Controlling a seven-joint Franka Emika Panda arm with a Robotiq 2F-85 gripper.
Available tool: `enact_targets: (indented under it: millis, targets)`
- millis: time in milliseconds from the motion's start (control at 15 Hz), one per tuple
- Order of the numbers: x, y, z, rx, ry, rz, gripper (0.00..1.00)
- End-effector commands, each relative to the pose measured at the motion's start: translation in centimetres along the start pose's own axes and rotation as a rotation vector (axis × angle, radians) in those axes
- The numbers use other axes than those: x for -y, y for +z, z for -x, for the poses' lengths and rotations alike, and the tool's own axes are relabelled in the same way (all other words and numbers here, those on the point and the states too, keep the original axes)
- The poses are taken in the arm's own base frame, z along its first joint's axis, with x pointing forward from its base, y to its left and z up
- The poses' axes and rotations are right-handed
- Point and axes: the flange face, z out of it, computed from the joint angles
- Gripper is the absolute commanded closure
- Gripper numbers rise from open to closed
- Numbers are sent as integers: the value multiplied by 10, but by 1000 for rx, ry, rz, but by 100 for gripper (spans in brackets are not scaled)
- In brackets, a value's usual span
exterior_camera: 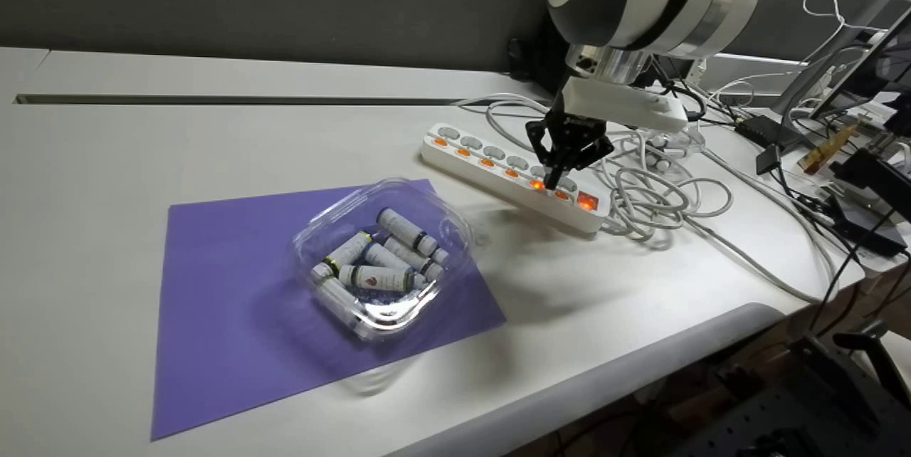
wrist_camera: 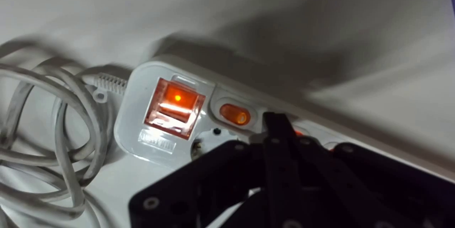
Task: Turn of the second from last switch on the extension cord
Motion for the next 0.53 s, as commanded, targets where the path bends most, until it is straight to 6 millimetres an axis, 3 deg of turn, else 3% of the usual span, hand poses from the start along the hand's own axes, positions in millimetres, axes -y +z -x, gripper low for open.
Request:
enact_targets:
  millis: [0, 467]
  targets:
    - [5, -1, -7, -8, 22, 5, 100]
    - [11, -2, -8, -15, 10, 4, 100]
